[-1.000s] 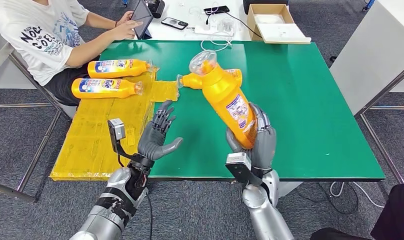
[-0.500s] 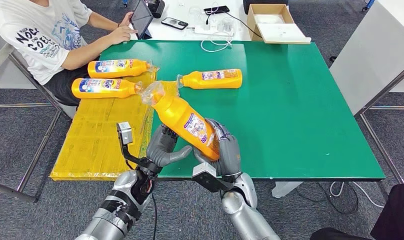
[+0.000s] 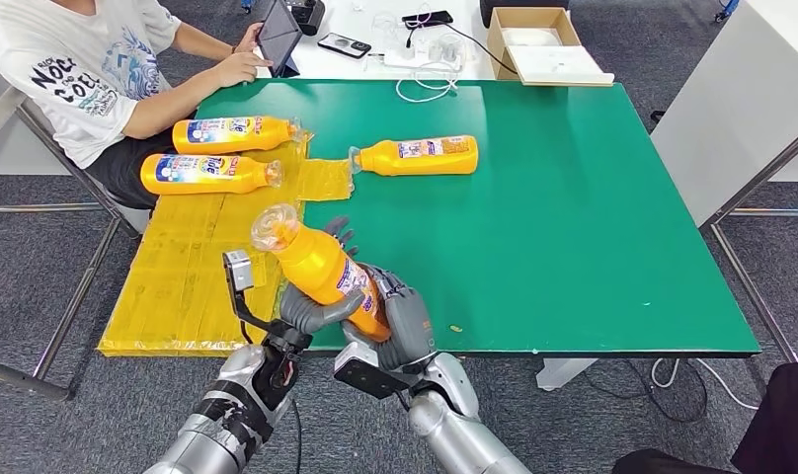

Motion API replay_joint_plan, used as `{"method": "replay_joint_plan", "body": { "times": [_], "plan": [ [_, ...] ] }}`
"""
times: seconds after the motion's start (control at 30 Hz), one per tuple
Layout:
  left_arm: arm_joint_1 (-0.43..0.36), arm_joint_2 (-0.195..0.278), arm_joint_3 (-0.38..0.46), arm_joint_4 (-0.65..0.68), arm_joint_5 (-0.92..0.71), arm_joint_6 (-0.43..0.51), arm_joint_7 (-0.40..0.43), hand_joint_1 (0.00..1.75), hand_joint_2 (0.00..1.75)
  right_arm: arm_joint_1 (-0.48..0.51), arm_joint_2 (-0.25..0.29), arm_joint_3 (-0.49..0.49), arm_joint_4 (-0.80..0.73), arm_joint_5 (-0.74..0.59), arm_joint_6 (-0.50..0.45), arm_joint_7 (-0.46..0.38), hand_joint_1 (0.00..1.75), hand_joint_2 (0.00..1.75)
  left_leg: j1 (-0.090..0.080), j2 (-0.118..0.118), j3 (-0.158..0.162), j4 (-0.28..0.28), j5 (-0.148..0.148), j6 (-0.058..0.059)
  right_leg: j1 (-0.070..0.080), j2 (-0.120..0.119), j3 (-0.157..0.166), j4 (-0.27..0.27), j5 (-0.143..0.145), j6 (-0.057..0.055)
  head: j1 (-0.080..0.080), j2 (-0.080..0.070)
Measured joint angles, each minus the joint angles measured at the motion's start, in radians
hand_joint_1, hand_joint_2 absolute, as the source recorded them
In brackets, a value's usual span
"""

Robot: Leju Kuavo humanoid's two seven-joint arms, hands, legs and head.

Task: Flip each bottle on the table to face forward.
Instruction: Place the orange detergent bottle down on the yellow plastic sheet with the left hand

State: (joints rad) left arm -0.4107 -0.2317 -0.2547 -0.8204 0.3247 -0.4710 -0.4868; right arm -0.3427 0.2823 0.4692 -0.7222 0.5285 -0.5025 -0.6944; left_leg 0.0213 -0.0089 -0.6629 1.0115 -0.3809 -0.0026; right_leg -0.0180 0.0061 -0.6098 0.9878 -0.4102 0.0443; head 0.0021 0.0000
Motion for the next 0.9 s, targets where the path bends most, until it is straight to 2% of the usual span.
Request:
{"method": "replay_joint_plan", "body": {
  "times": [0.27, 0.4, 0.9],
  "plan": [
    [0.001, 0.0, 0.011, 0.024, 0.026, 0.018, 0.008, 0.03, 1.75, -0.021, 0.001, 0.029, 0.048, -0.025, 0.003, 0.003, 1.75, 1.75, 0.0, 0.0, 0.0, 0.0, 0.0, 0.0, 0.0, 0.0, 0.0, 0.0, 0.0, 0.0, 0.0, 0.0],
    [0.001, 0.0, 0.011, 0.024, 0.019, 0.024, 0.008, 1.75, 1.75, -0.024, 0.001, 0.031, 0.056, -0.03, 0.004, 0.003, 1.75, 1.75, 0.0, 0.0, 0.0, 0.0, 0.0, 0.0, 0.0, 0.0, 0.0, 0.0, 0.0, 0.0, 0.0, 0.0],
    [0.002, 0.0, 0.012, 0.025, 0.034, 0.007, 0.007, 1.75, 1.75, -0.029, 0.001, 0.037, 0.063, -0.032, 0.001, 0.008, 1.75, 1.75, 0.0, 0.0, 0.0, 0.0, 0.0, 0.0, 0.0, 0.0, 0.0, 0.0, 0.0, 0.0, 0.0, 0.0]
  ]
}}
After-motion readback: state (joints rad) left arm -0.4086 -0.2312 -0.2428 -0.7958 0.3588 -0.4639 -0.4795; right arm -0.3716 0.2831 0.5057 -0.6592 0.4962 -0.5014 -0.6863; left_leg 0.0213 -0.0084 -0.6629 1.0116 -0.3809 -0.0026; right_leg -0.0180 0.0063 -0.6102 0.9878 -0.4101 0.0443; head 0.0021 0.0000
